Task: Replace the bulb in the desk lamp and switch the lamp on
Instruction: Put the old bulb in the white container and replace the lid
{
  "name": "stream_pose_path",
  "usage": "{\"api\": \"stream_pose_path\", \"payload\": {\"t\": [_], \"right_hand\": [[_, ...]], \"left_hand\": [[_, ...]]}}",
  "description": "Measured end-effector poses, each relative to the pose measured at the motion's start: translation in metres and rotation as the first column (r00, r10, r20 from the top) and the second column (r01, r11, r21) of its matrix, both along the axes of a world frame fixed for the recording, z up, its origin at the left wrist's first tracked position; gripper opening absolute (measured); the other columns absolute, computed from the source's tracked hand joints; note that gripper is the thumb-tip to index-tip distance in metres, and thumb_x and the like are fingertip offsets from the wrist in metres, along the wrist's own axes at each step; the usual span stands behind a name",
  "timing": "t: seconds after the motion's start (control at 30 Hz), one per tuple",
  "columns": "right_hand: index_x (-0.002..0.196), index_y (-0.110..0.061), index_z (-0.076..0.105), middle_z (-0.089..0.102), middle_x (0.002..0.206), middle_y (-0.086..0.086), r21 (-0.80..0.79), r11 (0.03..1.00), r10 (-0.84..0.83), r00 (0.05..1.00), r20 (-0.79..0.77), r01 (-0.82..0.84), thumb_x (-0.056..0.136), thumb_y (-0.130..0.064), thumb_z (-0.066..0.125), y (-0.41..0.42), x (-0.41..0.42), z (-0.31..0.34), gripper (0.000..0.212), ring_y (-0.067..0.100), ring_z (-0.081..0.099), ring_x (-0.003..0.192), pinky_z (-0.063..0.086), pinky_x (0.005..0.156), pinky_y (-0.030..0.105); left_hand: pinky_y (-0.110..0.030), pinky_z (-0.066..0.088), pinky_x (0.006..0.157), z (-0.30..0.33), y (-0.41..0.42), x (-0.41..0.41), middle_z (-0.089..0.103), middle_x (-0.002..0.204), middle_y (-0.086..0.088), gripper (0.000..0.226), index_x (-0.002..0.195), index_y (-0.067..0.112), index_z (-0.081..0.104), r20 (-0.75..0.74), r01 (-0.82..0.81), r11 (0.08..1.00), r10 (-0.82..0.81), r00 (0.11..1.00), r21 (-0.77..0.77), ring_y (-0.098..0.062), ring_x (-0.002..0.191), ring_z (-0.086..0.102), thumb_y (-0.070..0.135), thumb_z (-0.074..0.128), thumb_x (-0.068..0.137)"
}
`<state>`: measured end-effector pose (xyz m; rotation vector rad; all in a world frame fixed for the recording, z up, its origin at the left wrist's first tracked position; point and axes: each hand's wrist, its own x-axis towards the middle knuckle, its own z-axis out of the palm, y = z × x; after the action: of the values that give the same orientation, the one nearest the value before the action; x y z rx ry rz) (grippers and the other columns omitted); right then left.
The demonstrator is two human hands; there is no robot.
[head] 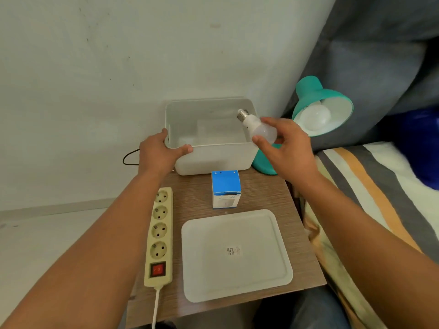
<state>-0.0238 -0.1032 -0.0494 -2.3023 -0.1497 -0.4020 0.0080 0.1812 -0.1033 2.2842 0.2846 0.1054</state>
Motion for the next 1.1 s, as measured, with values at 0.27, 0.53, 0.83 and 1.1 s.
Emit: {"api": "stream_pose_path", "payload": {"t": [0.27, 0.53, 0.83, 1.1], "right_hand": [[0.137, -0.018, 0.058, 0.062, 0.128, 0.009, -0.288, 0.953, 0.003, 0.955, -0.295, -0.092, 0.090, -0.029, 0.067, 0.052, 0.085, 0.000, 0.048, 0.027, 0.060, 0.113, 0.049, 0.090, 0.034], [0.125, -0.016, 0.063, 0.063, 0.119, 0.011, -0.441, 0.887, -0.059, 0.913, -0.404, -0.138, 0.090, -0.026, 0.066, 0.068, 0.119, -0.025, 0.037, 0.031, 0.063, 0.101, 0.055, 0.082, 0.039], [0.148, -0.021, 0.043, 0.051, 0.140, 0.012, -0.391, 0.908, -0.026, 0.910, -0.414, -0.152, 0.091, -0.028, 0.065, 0.064, 0.121, -0.034, 0.062, 0.032, 0.054, 0.123, 0.048, 0.091, 0.037], [0.147, -0.016, 0.042, 0.043, 0.149, 0.010, -0.354, 0.928, 0.010, 0.955, -0.296, -0.119, 0.094, -0.032, 0.061, 0.051, 0.093, -0.028, 0.059, 0.031, 0.044, 0.133, 0.040, 0.105, 0.042]], "left_hand": [[-0.021, 0.043, 0.081, 0.007, -0.009, -0.003, 0.071, 0.120, -0.007, 0.068, 0.131, 0.008, 0.063, 0.025, -0.009, 0.998, 0.011, 1.000, -0.062, -0.012, 0.096, 0.061, 0.034, 0.088, 0.073], [-0.024, 0.047, 0.092, 0.003, -0.005, 0.003, 0.067, 0.130, -0.007, 0.089, 0.146, 0.011, 0.050, 0.010, -0.035, 0.996, 0.036, 0.999, -0.081, -0.017, 0.110, 0.063, 0.040, 0.089, 0.071], [-0.035, 0.052, 0.100, -0.005, -0.001, 0.005, 0.068, 0.127, -0.003, 0.095, 0.146, 0.013, 0.051, -0.022, -0.032, 0.998, 0.031, 0.999, -0.046, -0.019, 0.110, 0.066, 0.050, 0.088, 0.067], [-0.035, 0.042, 0.103, 0.008, -0.006, 0.006, 0.051, 0.149, -0.010, 0.095, 0.155, 0.009, 0.033, -0.150, 0.040, 0.993, -0.023, 0.988, 0.112, -0.030, 0.136, 0.048, 0.056, 0.074, 0.083]]}}
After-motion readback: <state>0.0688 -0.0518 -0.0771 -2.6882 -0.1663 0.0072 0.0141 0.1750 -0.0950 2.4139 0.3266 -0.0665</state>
